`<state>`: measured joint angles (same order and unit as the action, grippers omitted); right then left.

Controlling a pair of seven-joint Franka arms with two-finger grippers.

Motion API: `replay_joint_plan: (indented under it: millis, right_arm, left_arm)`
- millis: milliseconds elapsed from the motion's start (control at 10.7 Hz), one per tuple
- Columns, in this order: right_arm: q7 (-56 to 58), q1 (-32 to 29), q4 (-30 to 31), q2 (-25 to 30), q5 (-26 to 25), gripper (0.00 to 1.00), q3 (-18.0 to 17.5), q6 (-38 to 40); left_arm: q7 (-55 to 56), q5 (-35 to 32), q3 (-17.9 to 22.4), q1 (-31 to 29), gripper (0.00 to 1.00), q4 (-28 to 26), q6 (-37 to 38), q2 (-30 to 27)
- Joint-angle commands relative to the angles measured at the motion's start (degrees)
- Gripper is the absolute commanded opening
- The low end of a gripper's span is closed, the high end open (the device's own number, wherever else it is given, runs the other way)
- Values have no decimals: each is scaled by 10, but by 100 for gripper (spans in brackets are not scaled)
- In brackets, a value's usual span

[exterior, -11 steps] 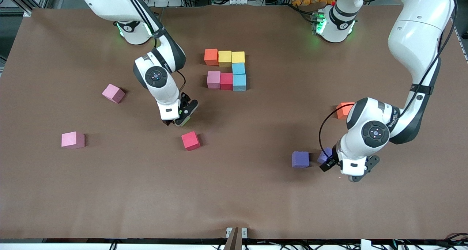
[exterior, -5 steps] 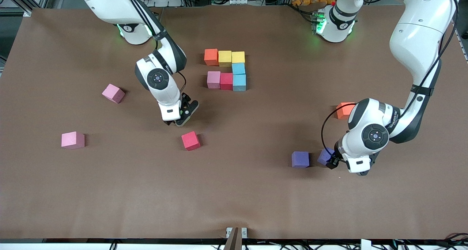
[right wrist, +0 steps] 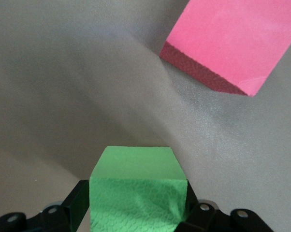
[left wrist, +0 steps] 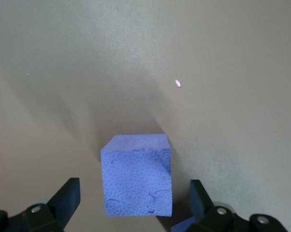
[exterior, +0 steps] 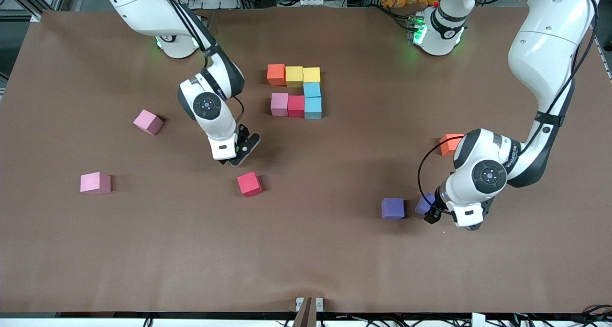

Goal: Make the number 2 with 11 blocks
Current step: 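Carry the green block to the stack with the right gripper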

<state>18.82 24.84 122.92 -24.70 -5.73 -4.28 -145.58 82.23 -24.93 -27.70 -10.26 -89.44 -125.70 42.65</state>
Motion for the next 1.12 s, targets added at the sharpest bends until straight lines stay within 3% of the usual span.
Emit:
replay_joint_plan:
  millis: [0,93,279,745,1024]
  right_arm:
    - [-5,-11,7,-3,-3,83,-6,-9]
    - [-6,-12,14,-4,-3,76,-6,-24]
    - [-7,-16,23,-2,-3,40,-6,-42]
    - [-76,-6,21,25,-2,39,-7,-38]
    - [-245,48,19,40,-2,40,-6,-39]
  left_arm:
    - [17,-5,-2,-2,100,-4,-25,12]
    - [17,-8,-1,-1,100,-6,-26,16]
    - [18,-12,-1,-1,100,-7,-26,23]
    - [17,-14,1,4,100,-6,-30,37]
    - [18,-15,12,8,100,-7,-33,41]
